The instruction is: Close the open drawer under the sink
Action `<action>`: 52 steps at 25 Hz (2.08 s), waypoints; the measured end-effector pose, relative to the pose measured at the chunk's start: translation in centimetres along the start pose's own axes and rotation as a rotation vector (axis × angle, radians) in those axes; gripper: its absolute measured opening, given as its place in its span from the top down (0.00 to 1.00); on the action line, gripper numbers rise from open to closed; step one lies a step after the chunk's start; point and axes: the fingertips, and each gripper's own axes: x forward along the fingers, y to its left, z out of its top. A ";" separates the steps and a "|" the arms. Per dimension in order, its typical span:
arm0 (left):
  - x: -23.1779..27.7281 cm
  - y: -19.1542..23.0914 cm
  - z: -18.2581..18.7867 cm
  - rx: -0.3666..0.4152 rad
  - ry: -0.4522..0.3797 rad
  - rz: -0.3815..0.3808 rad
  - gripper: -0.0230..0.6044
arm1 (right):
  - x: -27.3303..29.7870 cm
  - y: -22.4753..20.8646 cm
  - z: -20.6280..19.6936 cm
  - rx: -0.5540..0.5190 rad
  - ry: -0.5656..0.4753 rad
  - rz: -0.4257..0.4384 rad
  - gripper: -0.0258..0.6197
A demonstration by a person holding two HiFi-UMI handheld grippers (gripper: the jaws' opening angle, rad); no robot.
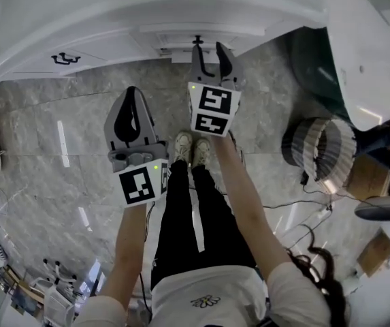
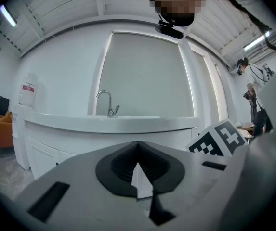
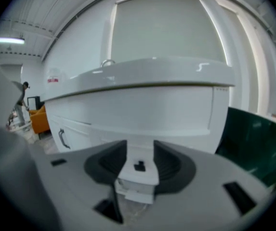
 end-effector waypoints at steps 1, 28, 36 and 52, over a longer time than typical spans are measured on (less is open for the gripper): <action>0.1 -0.3 1.0 0.000 -0.019 -0.001 0.93 | -0.5 0.0 1.2 -0.007 -0.013 0.007 0.66; -11.1 -5.8 27.8 -0.014 -0.198 0.030 0.93 | -29.4 0.5 26.9 -0.007 -0.378 0.112 0.90; -12.8 -7.7 26.4 0.011 -0.187 -0.015 0.93 | -33.5 0.9 24.4 -0.110 -0.401 0.092 0.90; -14.4 -8.5 25.5 0.010 -0.184 -0.008 0.93 | -34.9 -0.3 21.4 -0.108 -0.363 0.111 0.91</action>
